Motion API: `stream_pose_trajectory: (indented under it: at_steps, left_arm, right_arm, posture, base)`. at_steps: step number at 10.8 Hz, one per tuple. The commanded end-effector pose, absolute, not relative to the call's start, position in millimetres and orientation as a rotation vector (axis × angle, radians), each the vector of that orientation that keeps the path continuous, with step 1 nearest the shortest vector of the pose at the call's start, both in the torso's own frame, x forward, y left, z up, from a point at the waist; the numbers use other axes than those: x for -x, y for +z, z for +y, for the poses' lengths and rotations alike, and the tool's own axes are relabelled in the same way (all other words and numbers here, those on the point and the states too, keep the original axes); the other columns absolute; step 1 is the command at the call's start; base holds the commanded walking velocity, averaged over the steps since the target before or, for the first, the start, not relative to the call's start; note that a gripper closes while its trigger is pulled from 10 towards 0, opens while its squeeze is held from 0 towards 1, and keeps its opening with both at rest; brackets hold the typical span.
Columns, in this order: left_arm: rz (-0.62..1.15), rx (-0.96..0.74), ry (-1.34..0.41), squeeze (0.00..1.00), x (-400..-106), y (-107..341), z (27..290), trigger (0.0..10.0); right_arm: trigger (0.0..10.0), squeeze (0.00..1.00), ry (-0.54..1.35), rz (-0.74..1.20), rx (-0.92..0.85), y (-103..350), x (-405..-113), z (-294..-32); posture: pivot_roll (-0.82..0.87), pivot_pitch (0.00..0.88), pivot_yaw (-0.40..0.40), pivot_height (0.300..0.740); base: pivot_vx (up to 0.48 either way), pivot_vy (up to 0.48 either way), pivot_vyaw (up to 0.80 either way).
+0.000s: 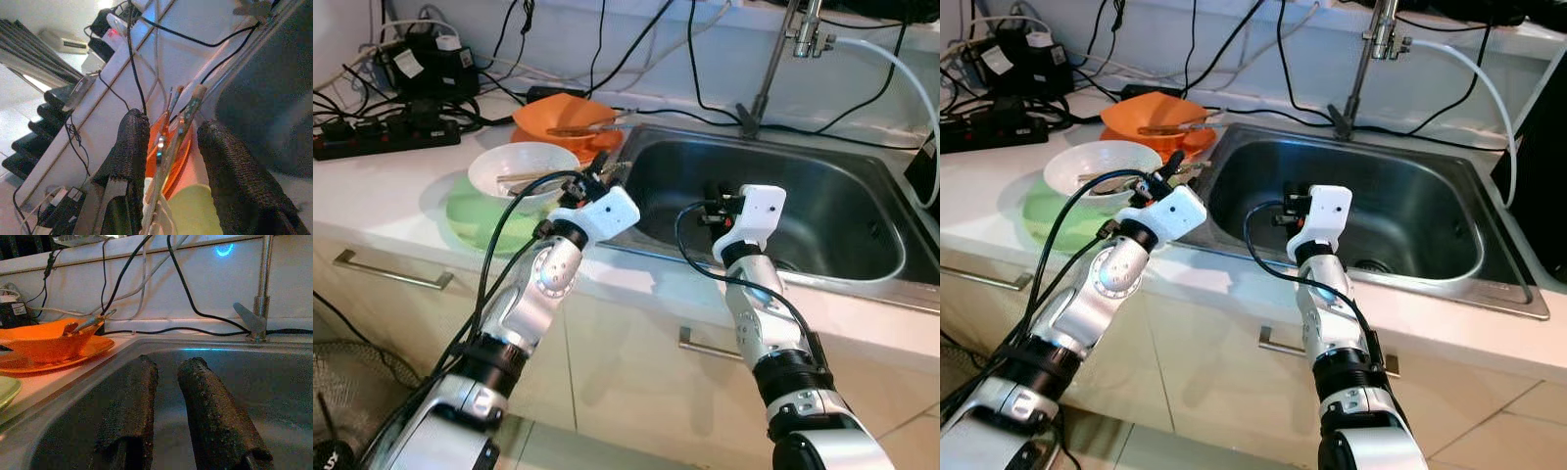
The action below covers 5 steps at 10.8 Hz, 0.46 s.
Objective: Kitchen organization
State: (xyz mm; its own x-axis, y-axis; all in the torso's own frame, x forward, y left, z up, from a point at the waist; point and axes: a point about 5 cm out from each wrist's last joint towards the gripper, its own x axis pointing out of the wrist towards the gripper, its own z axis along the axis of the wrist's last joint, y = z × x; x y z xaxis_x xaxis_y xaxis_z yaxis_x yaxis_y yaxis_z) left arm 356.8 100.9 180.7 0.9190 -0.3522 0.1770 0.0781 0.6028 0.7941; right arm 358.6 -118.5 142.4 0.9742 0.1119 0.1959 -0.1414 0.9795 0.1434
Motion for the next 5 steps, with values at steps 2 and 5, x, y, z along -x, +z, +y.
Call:
stream_pose_trajectory:
  at_steps: [2,5]
  left_arm:
    - [-0.319,-0.900,-0.243,0.00,-360.1,181.9,100.2,4.3]
    - [-0.310,-0.900,-0.233,0.00,-361.3,181.6,100.8,0.0]
  right_arm:
    - [10.0,0.00,0.111,-0.171,-0.162,137.7,-357.1,-122.6]
    - [10.0,0.00,0.113,-0.170,-0.162,137.5,-357.2,-121.7]
  posture:
    - [0.20,0.000,-0.025,0.740]
    - [0.20,0.000,-0.026,0.740]
  base:
    - [0.000,0.000,0.00]
    - [0.000,0.000,0.00]
